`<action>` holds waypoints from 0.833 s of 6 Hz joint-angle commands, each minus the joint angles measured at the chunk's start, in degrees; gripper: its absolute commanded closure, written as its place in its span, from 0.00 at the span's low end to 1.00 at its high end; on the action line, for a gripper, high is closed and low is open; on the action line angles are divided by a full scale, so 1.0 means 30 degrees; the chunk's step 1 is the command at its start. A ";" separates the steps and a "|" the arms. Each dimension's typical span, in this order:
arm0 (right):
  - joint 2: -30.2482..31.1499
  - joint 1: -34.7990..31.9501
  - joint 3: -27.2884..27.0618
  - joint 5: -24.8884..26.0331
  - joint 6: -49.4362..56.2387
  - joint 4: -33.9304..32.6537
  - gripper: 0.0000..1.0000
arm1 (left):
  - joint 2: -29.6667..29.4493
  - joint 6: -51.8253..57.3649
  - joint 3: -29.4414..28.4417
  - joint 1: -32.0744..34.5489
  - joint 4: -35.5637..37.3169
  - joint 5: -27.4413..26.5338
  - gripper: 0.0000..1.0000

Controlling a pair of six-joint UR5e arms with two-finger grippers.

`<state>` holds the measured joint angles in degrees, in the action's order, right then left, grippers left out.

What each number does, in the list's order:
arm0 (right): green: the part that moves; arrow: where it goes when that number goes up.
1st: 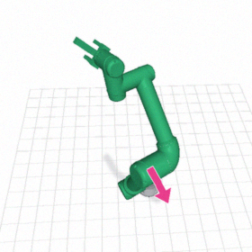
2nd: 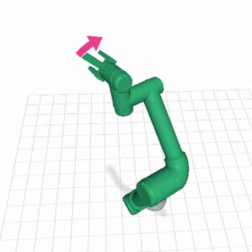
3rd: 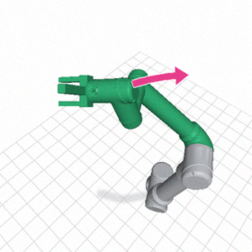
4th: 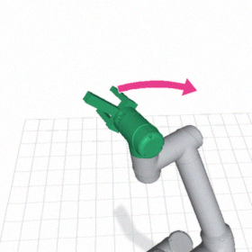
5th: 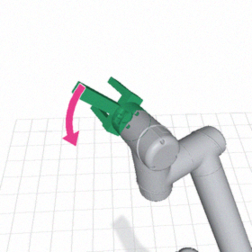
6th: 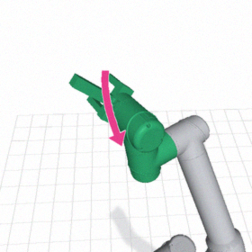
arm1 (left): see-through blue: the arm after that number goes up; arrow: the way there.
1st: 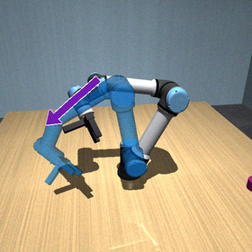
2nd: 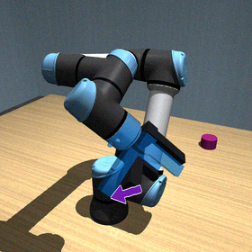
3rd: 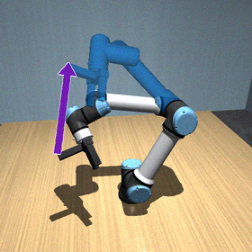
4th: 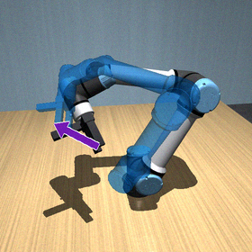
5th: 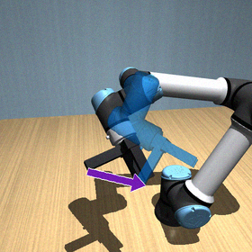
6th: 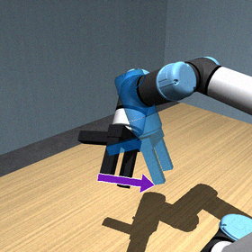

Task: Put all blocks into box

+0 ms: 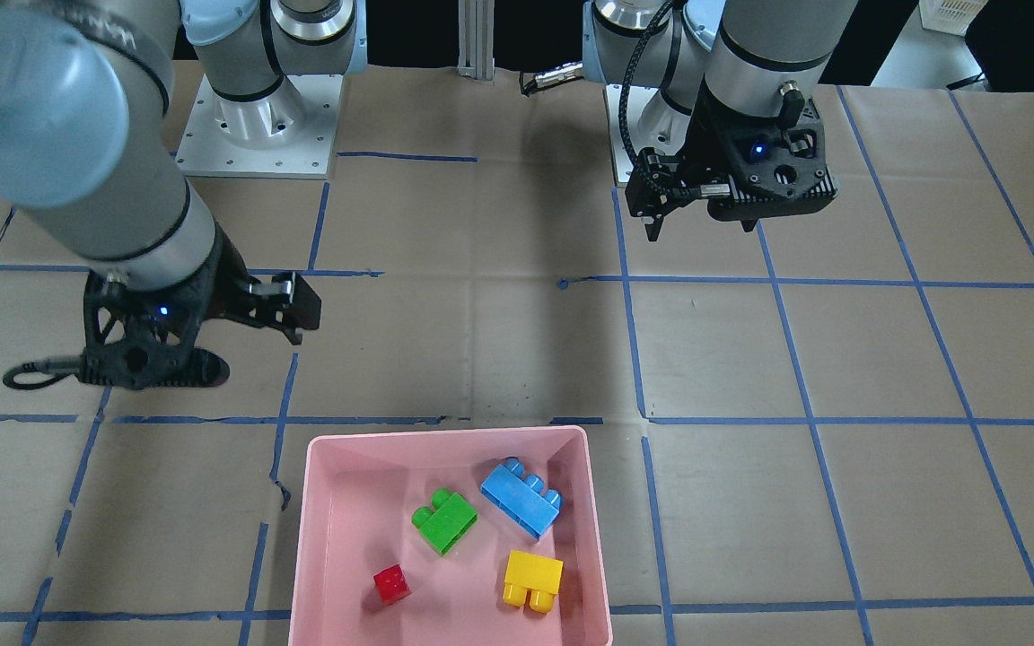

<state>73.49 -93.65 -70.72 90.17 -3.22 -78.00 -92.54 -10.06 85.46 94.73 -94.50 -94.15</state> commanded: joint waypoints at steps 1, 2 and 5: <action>0.3816 0.1179 -0.4208 0.0091 0.0545 0.0249 0.01 | 0.0055 0.0014 0.0163 -0.0138 0.0092 0.0094 0.00; 0.5023 0.1389 -0.5273 0.0062 0.0749 0.0218 0.01 | 0.0085 0.0332 0.0194 -0.0256 0.0151 0.0182 0.01; 0.5652 0.1041 -0.6164 -0.0055 -0.0849 -0.1795 0.01 | -0.0294 0.1739 0.0019 -0.0288 0.0299 0.0794 0.01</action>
<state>90.26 -90.14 -88.94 90.20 -3.02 -81.36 -92.91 -5.93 85.78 93.64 -93.50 -92.68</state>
